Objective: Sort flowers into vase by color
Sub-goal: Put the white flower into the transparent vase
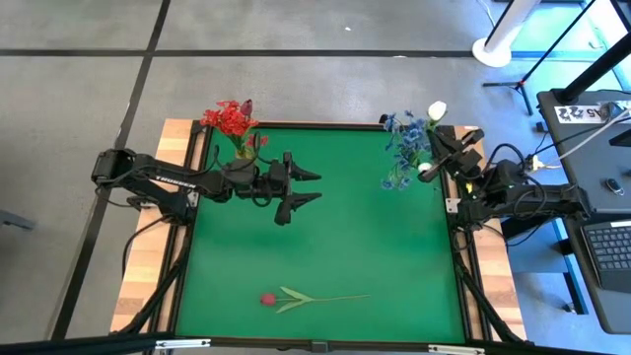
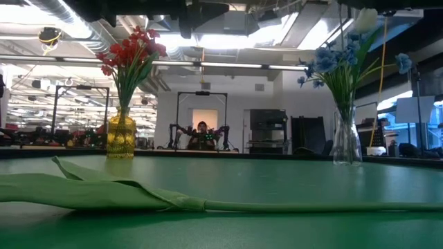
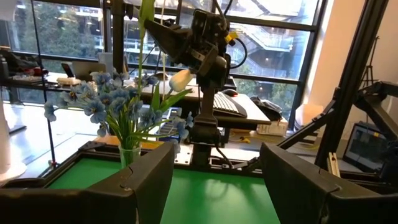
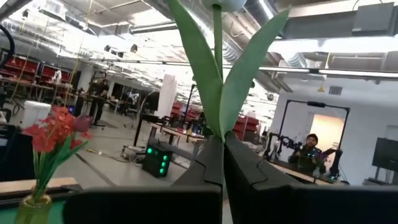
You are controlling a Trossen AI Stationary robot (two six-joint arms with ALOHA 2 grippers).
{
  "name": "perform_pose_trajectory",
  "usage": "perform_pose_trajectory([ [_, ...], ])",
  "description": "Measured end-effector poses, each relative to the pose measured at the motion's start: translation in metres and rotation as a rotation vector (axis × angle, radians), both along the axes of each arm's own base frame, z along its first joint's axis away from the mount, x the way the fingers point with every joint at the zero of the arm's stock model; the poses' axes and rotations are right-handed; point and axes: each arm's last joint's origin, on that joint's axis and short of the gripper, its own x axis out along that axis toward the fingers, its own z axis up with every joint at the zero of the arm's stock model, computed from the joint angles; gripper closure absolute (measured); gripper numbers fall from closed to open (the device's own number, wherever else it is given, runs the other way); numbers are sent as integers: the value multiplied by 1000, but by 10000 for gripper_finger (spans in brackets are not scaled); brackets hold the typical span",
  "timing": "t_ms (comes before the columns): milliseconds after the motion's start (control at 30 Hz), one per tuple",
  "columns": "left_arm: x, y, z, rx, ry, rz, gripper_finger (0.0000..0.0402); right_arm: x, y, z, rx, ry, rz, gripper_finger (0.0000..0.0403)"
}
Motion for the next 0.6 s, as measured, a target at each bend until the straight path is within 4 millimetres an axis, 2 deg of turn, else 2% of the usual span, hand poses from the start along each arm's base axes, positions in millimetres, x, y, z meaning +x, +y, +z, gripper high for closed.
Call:
perform_pose_trajectory([
  [267,0,0,0,1,0,4,168,9,0,-10,0,100,-11,402],
  [600,0,0,-2,0,19,4,168,16,-1,-40,67,138,-11,402],
])
